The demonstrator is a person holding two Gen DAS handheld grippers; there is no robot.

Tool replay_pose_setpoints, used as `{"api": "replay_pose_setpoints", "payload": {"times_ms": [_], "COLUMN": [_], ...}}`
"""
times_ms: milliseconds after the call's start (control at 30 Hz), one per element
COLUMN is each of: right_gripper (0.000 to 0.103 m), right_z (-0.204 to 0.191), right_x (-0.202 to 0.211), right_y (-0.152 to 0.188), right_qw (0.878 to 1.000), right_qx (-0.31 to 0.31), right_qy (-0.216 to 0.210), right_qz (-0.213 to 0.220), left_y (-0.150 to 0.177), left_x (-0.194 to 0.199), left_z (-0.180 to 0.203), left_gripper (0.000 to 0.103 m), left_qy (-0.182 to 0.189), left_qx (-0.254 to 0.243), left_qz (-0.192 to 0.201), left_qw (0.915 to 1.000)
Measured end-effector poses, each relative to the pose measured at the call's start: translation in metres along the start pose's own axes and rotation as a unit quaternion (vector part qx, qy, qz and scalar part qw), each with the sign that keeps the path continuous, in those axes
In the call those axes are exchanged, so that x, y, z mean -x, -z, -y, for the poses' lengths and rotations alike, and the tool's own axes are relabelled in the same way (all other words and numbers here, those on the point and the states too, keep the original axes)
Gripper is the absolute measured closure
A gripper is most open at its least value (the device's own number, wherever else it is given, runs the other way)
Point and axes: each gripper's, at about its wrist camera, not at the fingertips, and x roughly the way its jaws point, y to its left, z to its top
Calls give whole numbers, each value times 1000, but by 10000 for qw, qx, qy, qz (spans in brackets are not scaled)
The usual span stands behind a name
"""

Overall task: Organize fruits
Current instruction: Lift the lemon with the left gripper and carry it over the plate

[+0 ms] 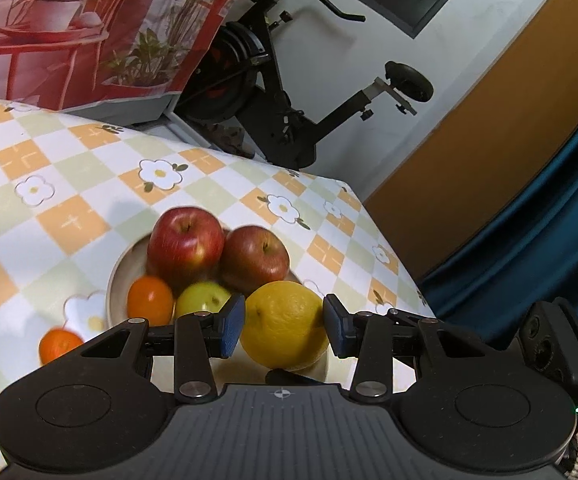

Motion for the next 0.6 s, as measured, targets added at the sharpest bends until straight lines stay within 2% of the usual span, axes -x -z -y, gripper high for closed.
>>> {"api": "replay_pose_setpoints", "payload": {"times_ms": [267,600], "right_gripper": [57,56], "right_z": [20,26], "right_x": [-17,-25], "right_y": [-3,2], "right_qw": [9997,9994], "right_qx": [-104,-100], "right_qy": [200,270], "right_qz": [-100,-167], "left_y": [-16,-17], "left_x": [-25,-30], "left_z": [4,3], "left_gripper": [59,59], "left_qy": [-161,-256], "left_qx": [-182,-276], "left_qz": [-199,-315], "left_qw": [9995,9988]}}
